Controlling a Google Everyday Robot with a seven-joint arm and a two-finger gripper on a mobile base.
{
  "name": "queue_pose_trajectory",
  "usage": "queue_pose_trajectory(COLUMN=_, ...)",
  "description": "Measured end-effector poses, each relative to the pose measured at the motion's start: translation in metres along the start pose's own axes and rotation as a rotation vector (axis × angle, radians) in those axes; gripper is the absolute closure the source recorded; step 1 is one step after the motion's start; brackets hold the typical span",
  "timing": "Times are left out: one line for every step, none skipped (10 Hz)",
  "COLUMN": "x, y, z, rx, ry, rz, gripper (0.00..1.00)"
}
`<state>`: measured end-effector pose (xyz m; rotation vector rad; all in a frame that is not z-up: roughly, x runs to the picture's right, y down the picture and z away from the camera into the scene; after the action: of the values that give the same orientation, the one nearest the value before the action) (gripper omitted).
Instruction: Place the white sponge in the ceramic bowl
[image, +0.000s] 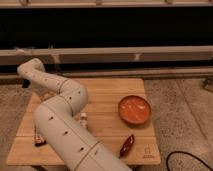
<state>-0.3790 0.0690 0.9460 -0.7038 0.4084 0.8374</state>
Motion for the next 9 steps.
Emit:
queue_pose_trajectory(x=0.001, y=0.0, z=0.0, rx=0.001, ry=0.001, rz=-0.001, gripper=1.0)
queue_pose_trajectory(x=0.005, y=0.002, z=-0.004, rx=0.007, ry=-0.005, rz=-0.006, gripper=1.0)
queue_pose_trajectory(x=0.012, y=0.004, z=-0.015, rx=0.013, ry=-0.025, rz=-0.01, gripper=1.0)
queue_pose_trajectory(x=0.019, y=0.003, z=-0.026, rx=0.02, ry=-0.044, rz=-0.014, gripper=1.0)
queue_pose_trajectory(x=0.033, y=0.001, z=-0.05, rx=0.027, ry=-0.076, rz=-0.018, gripper=1.0)
queue_pose_trajectory(x=0.041, y=0.004, z=-0.068, rx=0.027, ry=-0.096, rz=-0.025, gripper=1.0)
queue_pose_trajectory(x=0.05, y=0.007, z=-0.091, rx=0.027, ry=-0.126, rz=-0.036, gripper=1.0)
queue_pose_trajectory(x=0.061, y=0.01, z=-0.118, rx=0.025, ry=-0.167, rz=-0.049, gripper=1.0)
queue_pose_trajectory(x=0.07, y=0.011, z=-0.139, rx=0.02, ry=-0.203, rz=-0.059, gripper=1.0)
